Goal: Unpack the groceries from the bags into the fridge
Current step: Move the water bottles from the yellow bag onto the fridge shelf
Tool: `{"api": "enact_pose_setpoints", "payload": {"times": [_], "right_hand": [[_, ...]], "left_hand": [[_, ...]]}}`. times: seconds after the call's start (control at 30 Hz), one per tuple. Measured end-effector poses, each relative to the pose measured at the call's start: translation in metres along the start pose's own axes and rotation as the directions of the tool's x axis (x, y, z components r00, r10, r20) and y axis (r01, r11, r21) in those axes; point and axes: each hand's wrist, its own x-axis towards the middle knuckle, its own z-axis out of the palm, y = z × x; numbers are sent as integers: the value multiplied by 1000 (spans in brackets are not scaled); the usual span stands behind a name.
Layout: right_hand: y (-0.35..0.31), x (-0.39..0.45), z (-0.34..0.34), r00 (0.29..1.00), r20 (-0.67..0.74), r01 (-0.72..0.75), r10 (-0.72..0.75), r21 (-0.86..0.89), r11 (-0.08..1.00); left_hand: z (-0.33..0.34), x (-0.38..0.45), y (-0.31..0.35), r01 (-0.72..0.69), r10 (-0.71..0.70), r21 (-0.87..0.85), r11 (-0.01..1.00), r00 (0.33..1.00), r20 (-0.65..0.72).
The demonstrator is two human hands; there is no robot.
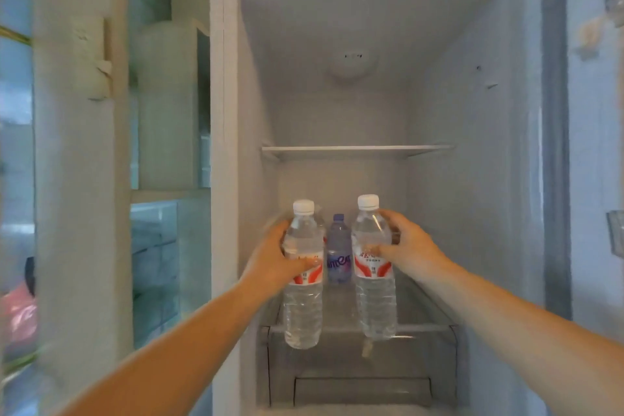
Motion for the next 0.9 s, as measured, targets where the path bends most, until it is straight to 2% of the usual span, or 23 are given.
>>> {"api": "enact_pose_setpoints", "payload": {"times": [0.17,0.33,0.43,0.67,0.9], "right_hand": [[47,51,3,999,19,-46,47,-37,998],[94,88,4,989,-4,-146,146,-25,989],[122,107,-2,985,-25,-170,170,-18,985],[162,150,-8,971,-173,-146,164,110,983],[193,175,-15,976,-91,-188,198,104,977]], "left_hand": [[44,52,-28,37,-33,-65,997,998,57],[93,100,-49,87,-86,-92,992,996,13],[120,125,-58,66,-65,-104,992,998,13],[171,166,-74,4,6,-145,989,998,70],[204,194,-103,-20,28,-142,990,998,52]]}}
